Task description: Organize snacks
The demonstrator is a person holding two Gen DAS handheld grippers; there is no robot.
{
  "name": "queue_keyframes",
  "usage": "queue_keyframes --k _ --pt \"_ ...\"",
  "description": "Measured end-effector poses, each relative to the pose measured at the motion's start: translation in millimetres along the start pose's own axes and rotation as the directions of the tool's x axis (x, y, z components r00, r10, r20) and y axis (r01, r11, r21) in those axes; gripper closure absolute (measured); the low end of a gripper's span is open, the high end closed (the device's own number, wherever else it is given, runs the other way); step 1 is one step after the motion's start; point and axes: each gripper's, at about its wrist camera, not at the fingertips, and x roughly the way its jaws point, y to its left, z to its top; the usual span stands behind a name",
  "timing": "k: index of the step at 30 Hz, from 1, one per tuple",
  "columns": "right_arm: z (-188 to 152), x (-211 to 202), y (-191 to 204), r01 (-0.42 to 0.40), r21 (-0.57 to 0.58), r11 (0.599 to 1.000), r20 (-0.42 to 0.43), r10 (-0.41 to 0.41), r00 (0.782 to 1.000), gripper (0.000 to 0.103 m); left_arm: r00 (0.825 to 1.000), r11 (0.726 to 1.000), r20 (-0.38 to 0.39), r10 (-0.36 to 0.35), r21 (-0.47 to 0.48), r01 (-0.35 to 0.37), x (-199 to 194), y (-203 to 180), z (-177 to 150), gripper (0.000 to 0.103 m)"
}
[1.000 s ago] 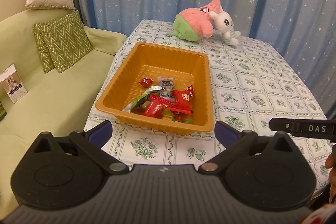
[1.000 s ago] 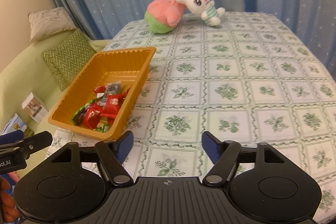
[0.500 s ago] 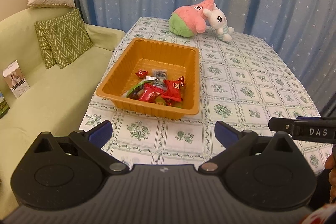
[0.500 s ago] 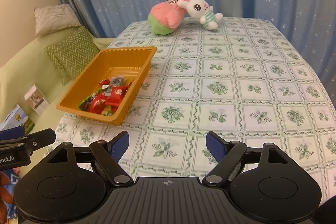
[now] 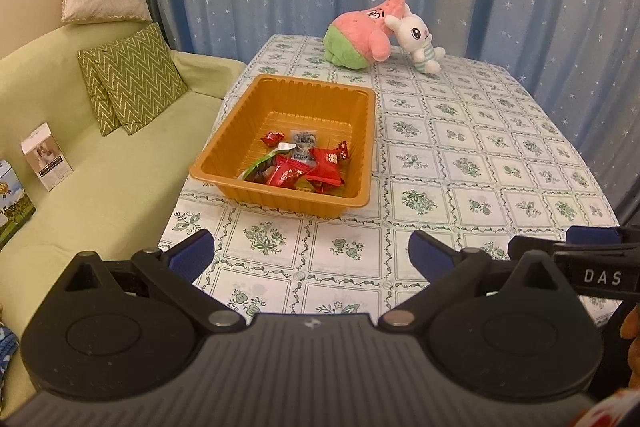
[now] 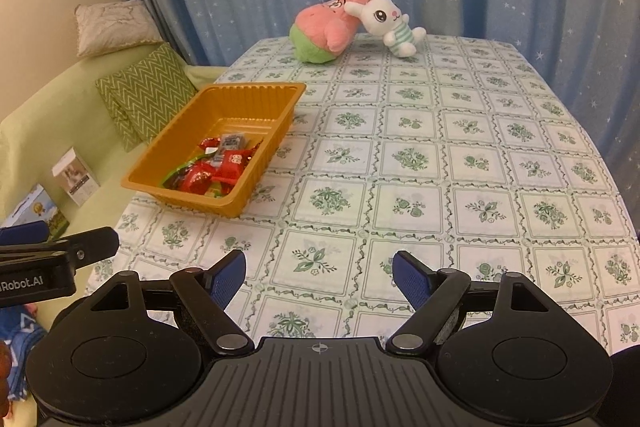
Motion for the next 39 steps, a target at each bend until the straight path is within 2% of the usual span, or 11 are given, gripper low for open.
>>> queue_keyframes --k 13,39 --pt "6 -14 2 -0.013 0.006 1.000 0.032 0.012 0.999 0.023 1.000 1.000 0.013 0.009 -0.023 -0.009 -7 -1 1 0.000" --pt "6 -14 2 -0.022 0.007 1.000 0.034 0.022 0.999 0.023 1.000 1.000 0.005 0.015 -0.010 -0.015 -3 -1 -1 0.000"
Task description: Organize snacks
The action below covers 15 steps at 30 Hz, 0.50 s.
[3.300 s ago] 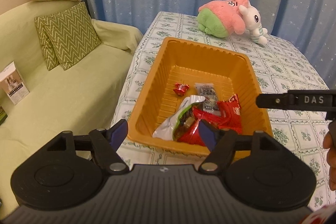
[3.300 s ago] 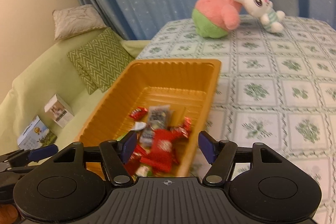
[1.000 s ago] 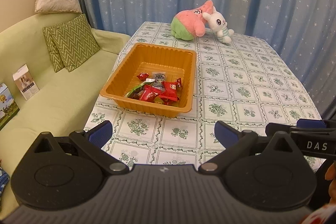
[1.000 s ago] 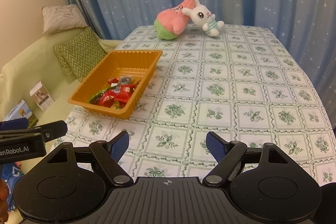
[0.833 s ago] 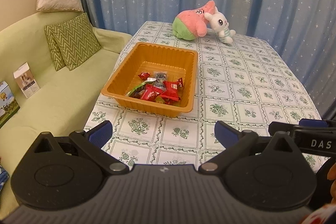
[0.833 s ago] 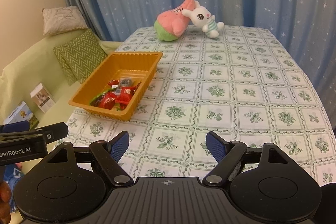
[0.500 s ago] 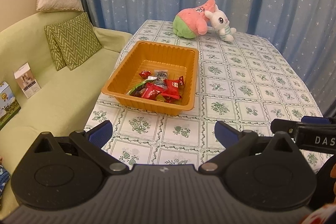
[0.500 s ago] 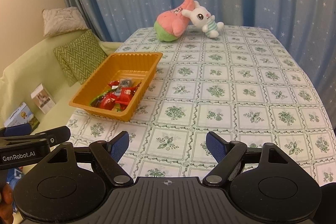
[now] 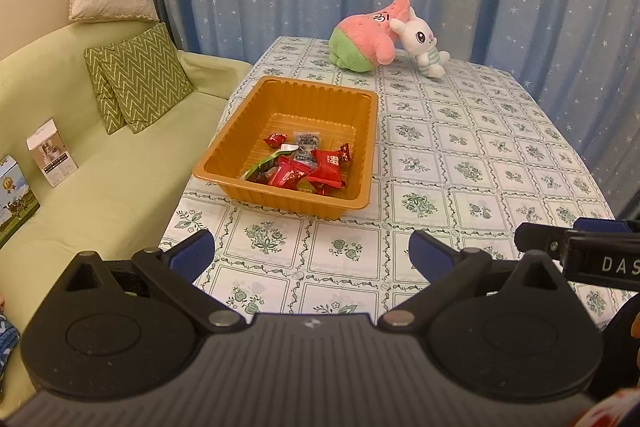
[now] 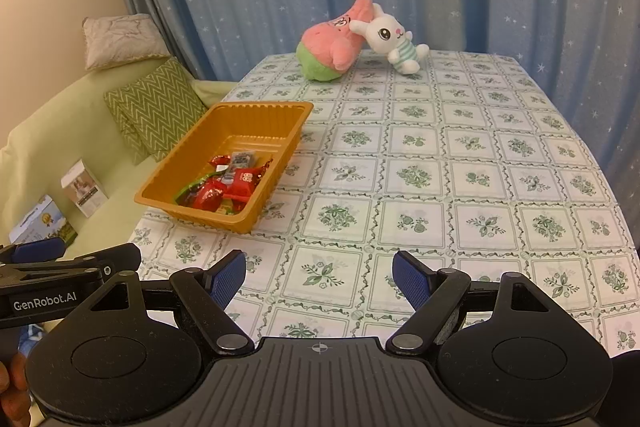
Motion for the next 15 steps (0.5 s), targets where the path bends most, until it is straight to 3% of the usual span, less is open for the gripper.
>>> queue_keyframes --k 15 --pt "-0.9 1.6 3.2 -0.006 0.000 1.000 -0.003 0.006 1.000 0.023 1.000 1.000 -0.005 -0.007 0.008 0.007 0.6 -1.4 -1.2 0.000"
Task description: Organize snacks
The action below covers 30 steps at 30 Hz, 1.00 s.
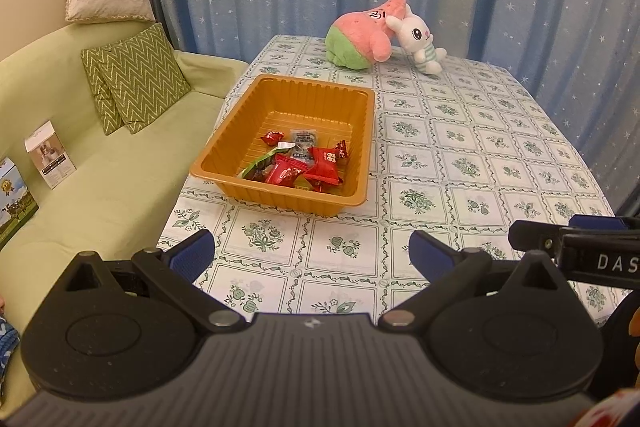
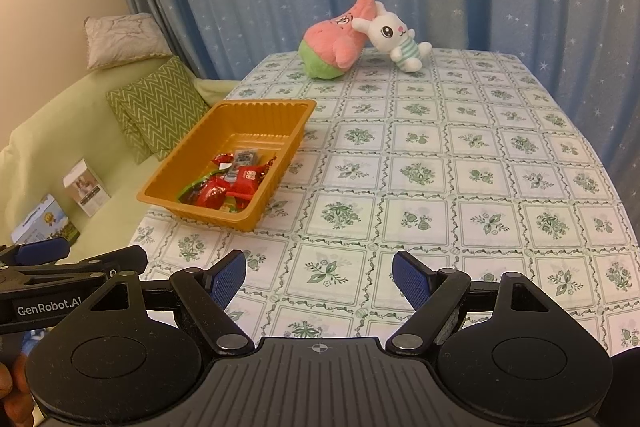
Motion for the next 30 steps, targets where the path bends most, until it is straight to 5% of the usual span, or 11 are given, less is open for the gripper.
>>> queue_keyframes --k 30 --pt "-2.7 -0.2 -1.4 0.000 -0.001 1.000 0.001 0.000 1.000 0.023 1.000 1.000 0.006 -0.004 0.009 0.004 -1.0 -0.5 -1.8 0.000"
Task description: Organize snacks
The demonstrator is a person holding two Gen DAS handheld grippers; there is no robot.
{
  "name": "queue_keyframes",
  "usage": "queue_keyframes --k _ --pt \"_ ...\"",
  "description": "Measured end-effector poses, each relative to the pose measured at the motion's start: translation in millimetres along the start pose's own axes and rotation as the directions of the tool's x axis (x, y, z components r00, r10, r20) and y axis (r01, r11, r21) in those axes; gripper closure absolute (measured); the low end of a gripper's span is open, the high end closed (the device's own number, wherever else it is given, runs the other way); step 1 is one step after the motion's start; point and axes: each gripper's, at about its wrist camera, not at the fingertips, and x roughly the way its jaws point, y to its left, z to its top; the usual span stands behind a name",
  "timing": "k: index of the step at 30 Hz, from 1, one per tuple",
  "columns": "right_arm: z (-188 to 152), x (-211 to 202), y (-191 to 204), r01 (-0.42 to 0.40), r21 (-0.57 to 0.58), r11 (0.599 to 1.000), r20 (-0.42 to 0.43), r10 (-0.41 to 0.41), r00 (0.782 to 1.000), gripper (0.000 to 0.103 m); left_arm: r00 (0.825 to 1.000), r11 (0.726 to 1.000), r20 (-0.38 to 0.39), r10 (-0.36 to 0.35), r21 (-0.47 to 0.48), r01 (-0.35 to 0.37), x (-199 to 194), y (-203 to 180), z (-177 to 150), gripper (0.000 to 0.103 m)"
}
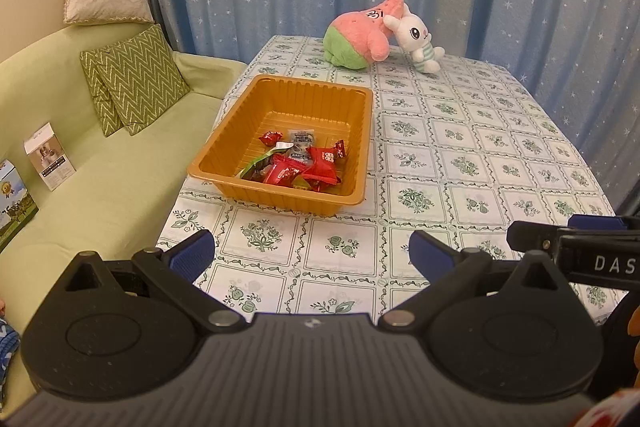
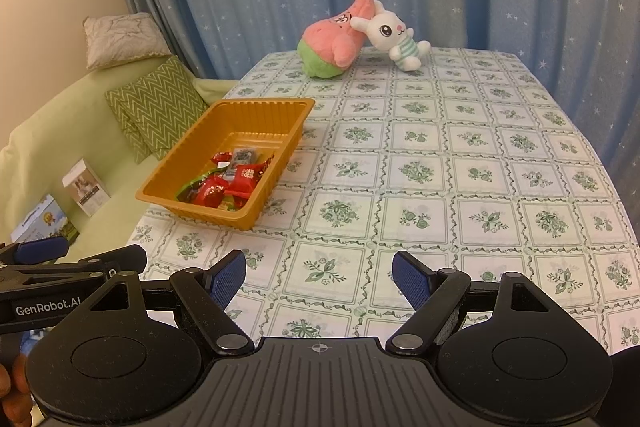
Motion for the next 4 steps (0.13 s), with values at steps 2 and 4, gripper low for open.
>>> queue_keyframes --k 2,4 --pt "-0.1 0.1 0.2 -0.001 0.001 1.000 0.000 0.001 1.000 0.023 1.000 1.000 0.009 0.002 0.000 -0.002 -1.1 0.2 -0.8 0.000" --pt "-0.3 0.3 0.3 0.000 0.001 1.000 0.000 0.000 1.000 0.023 1.000 1.000 0.011 0.005 0.000 -0.005 -0.9 0.6 -0.6 0.000"
